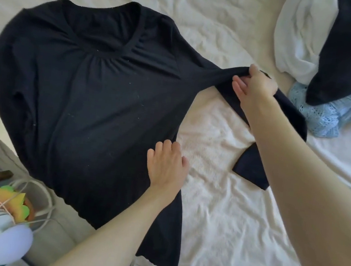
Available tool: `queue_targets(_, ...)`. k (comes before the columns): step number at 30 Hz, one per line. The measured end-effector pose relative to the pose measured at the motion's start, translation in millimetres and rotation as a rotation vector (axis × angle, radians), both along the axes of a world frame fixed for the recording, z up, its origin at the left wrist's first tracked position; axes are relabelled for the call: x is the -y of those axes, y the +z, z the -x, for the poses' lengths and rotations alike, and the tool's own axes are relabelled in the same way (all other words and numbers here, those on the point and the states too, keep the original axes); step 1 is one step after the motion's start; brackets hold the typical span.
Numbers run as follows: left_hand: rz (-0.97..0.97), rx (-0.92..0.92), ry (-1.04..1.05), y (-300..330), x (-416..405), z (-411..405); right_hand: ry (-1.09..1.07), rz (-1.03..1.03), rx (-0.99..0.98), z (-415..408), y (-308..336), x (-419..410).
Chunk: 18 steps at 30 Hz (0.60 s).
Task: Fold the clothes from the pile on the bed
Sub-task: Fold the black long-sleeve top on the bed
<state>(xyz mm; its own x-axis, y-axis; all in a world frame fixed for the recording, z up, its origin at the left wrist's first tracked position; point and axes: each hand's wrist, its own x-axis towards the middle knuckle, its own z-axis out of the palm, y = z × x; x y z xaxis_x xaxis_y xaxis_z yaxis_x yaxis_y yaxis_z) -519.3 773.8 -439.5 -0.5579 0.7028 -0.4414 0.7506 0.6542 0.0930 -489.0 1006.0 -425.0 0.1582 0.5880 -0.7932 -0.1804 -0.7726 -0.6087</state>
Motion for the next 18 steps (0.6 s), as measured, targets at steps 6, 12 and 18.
queue_targets(6,0.101,0.091,0.106,-7.5,18.9,6.1,0.321,0.072,0.113,-1.6,-10.3,51.8)
queue_targets(12,-0.057,0.094,-0.078,4.3,15.0,-4.3,0.657,0.154,-0.047,19.6,-22.0,91.1)
queue_targets(18,-0.114,0.304,-0.26,-9.7,31.4,-7.0,0.406,0.069,0.117,32.6,-19.1,65.7)
